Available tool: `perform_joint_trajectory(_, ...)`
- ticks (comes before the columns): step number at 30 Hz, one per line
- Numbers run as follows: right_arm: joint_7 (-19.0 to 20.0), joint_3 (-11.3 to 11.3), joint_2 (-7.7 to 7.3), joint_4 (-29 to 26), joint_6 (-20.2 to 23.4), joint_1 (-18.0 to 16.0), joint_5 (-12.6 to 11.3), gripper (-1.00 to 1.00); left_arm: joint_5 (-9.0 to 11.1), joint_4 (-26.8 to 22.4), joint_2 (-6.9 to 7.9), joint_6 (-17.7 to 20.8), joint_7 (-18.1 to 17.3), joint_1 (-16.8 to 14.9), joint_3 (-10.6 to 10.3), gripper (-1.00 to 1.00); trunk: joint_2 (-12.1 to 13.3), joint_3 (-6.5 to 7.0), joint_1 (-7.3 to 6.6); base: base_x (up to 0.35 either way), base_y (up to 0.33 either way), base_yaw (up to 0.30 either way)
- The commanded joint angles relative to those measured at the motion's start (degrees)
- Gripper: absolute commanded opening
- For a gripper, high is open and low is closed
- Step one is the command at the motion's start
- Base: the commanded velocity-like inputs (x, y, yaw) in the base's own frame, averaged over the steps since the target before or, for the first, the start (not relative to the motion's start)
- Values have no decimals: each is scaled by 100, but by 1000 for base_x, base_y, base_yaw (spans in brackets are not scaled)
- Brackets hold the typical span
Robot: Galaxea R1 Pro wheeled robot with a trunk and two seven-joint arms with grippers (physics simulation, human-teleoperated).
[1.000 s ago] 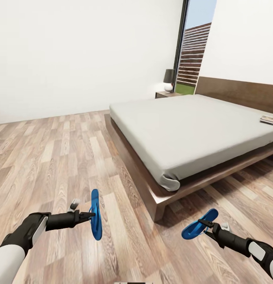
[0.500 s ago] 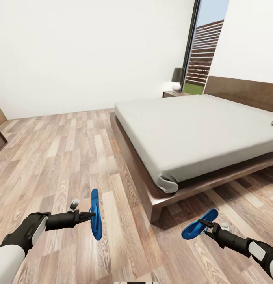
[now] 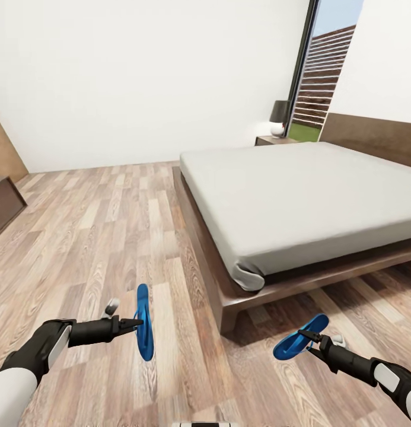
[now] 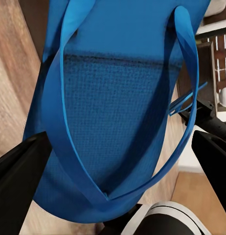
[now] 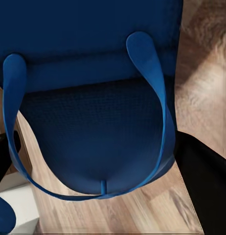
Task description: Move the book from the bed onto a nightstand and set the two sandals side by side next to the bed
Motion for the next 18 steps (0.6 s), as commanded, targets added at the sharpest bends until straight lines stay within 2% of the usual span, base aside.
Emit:
perform_joint_trajectory(1, 4, -19, -1, -2, 47, 0, -11, -100, 10, -1, 1, 46, -10, -3, 5, -100, -2, -8, -2, -107, -216, 129)
perform_joint_trajectory(7, 4, -26, -1, -2, 47, 0, -10, -100, 10, -1, 7, 46, -12, -3, 9, -100, -2, -25, -2, -105, -189, 126)
perform_joint_trajectory(18, 4, -26, -1, -2, 47, 0, -10, -100, 17, -1, 13, 46, -9, -3, 9, -100, -2, -57, -2, -12, -20, 123)
